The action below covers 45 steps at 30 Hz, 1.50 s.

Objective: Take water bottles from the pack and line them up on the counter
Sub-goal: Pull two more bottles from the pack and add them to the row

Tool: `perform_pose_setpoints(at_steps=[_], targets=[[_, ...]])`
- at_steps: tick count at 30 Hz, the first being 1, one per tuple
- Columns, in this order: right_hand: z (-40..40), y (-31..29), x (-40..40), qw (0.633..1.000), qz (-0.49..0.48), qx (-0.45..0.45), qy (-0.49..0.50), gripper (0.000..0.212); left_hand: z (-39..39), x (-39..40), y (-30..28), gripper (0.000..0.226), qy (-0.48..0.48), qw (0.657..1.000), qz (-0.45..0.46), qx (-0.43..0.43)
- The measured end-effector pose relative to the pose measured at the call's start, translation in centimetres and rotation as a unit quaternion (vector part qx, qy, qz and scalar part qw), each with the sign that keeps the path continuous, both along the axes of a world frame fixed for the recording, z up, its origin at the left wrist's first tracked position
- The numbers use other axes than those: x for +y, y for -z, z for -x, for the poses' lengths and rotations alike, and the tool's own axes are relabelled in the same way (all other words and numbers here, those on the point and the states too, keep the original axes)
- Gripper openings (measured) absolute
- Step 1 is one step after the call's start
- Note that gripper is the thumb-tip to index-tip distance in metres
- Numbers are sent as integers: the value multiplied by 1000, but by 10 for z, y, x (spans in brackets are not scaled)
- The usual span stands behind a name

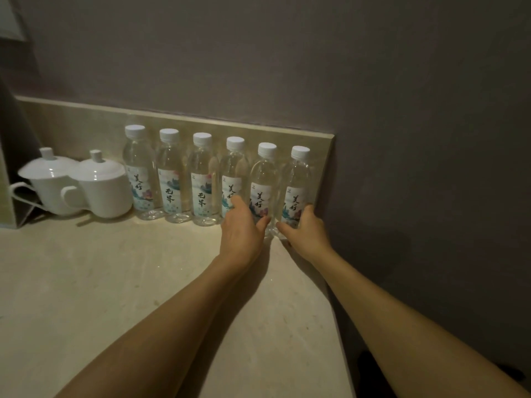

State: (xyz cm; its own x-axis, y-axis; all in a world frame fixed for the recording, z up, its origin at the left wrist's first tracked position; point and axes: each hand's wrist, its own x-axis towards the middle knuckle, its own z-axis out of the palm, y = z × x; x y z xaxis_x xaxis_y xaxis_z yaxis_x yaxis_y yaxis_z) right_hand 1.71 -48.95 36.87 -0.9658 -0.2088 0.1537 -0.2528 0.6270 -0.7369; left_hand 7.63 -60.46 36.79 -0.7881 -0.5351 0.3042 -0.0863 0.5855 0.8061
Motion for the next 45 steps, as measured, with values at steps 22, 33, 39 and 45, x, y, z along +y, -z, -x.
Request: perform_pose_setpoints(at_steps=[22,33,39,45], targets=[[9,4,-9,998,-34,42,21,60,14,1,7,28,-13,996,87,18],[10,-4,-4,999,13,-29,1,69,10,1,6,23,-30,998,47,21],[0,-11,15,998,54,-23,35,63,-1,6,-4,19,-8,1000,29,-3],[-23,-19,54,990,138,4,41,14,-6,43,-19,24,52,998,-17,37]])
